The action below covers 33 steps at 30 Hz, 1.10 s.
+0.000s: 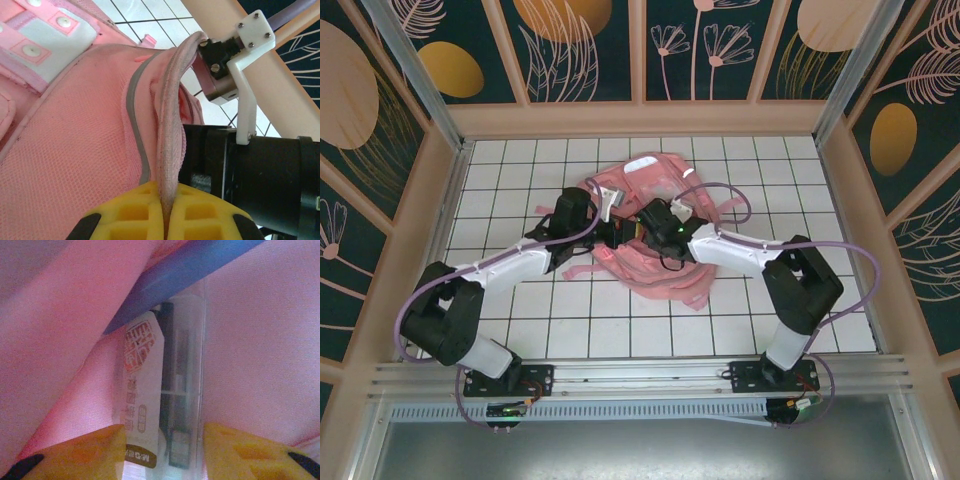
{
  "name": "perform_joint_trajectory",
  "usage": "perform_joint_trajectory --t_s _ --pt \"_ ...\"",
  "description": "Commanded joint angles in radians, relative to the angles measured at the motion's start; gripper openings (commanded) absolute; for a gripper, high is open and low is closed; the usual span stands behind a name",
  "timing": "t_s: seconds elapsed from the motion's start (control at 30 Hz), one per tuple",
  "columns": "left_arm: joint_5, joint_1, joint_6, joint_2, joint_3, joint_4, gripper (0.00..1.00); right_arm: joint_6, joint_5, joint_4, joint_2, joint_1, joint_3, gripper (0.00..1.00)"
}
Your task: Pack the student bag
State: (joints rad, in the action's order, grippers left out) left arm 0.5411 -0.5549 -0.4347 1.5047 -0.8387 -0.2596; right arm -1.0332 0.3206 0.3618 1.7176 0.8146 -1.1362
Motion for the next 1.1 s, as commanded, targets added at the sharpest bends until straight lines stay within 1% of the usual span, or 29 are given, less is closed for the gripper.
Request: perform_joint_trajectory --t_s 0.0,0.17,0.33,0.37,0.4,0.5,0.53,0.57,0.6,0.63,0.67,0.7,0.77,0.83,0.9,0.93,0.97,1.0,1.03,1.07 --pt "0.02 -0.01 -0.049 -0.076 0.019 -0.144 0.0 -0.146 0.002 0.15 -0.022 -0.025 0.008 0.41" --pt "0.033 -0.01 -0.056 -0.067 0.03 -0.152 0.0 -0.308 -0.097 0.082 -0.068 -0.029 0.072 0.34" --pt "0.049 -0.009 -0.071 -0.059 0.033 -0.167 0.0 -0.485 -0.085 0.108 -0.052 -0.028 0.065 0.25" --pt "0.049 -0.01 -0.072 -0.06 0.032 -0.169 0.0 -0.502 -0.086 0.1 -0.048 -0.029 0.064 0.26" --pt "0.048 -0.01 -0.074 -0.059 0.03 -0.167 0.0 -0.514 -0.087 0.087 -0.045 -0.032 0.059 0.29" --pt "0.056 -0.01 -0.076 -0.057 0.022 -0.168 0.0 -0.43 -0.141 -0.015 -0.06 -0.047 0.044 0.4" --pt "0.064 -0.01 -0.074 -0.054 0.021 -0.164 0.03 -0.394 -0.166 -0.045 -0.078 -0.06 0.045 0.44" --pt "0.07 -0.01 -0.067 -0.052 0.02 -0.16 0.11 -0.352 -0.197 -0.065 -0.099 -0.074 0.052 0.48" --pt "0.09 -0.009 -0.041 -0.05 0.015 -0.146 0.2 -0.298 -0.242 -0.092 -0.127 -0.094 0.065 0.51" --pt "0.132 -0.01 0.011 -0.046 0.004 -0.117 0.28 -0.253 -0.288 -0.103 -0.161 -0.115 0.083 0.53" --pt "0.184 -0.009 0.075 -0.042 -0.014 -0.076 0.34 -0.219 -0.299 -0.092 -0.194 -0.129 0.101 0.55" --pt "0.229 -0.01 0.168 -0.037 -0.049 0.018 0.41 -0.185 -0.325 -0.066 -0.234 -0.146 0.121 0.56" --pt "0.283 -0.009 0.348 -0.029 -0.126 0.223 0.43 -0.144 -0.333 0.018 -0.334 -0.178 0.165 0.58" --pt "0.321 -0.005 0.472 -0.03 -0.198 0.342 0.45 -0.1 -0.347 0.088 -0.447 -0.221 0.228 0.61" --pt "0.353 0.002 0.512 -0.035 -0.23 0.352 0.52 -0.039 -0.407 0.121 -0.534 -0.276 0.285 0.62" --pt "0.38 0.007 0.518 -0.033 -0.245 0.337 0.55 0.001 -0.456 0.125 -0.568 -0.322 0.313 0.62" --pt "0.396 0.01 0.529 -0.026 -0.262 0.328 0.56 0.021 -0.483 0.136 -0.586 -0.355 0.331 0.62" --pt "0.374 0.014 0.53 -0.012 -0.286 0.32 0.57 0.05 -0.511 0.143 -0.608 -0.387 0.346 0.62" --pt "0.325 0.016 0.529 0.005 -0.309 0.319 0.57 0.075 -0.534 0.137 -0.619 -0.416 0.359 0.62" --pt "0.247 0.019 0.539 0.033 -0.338 0.327 0.58 0.1 -0.558 0.128 -0.624 -0.449 0.374 0.63"
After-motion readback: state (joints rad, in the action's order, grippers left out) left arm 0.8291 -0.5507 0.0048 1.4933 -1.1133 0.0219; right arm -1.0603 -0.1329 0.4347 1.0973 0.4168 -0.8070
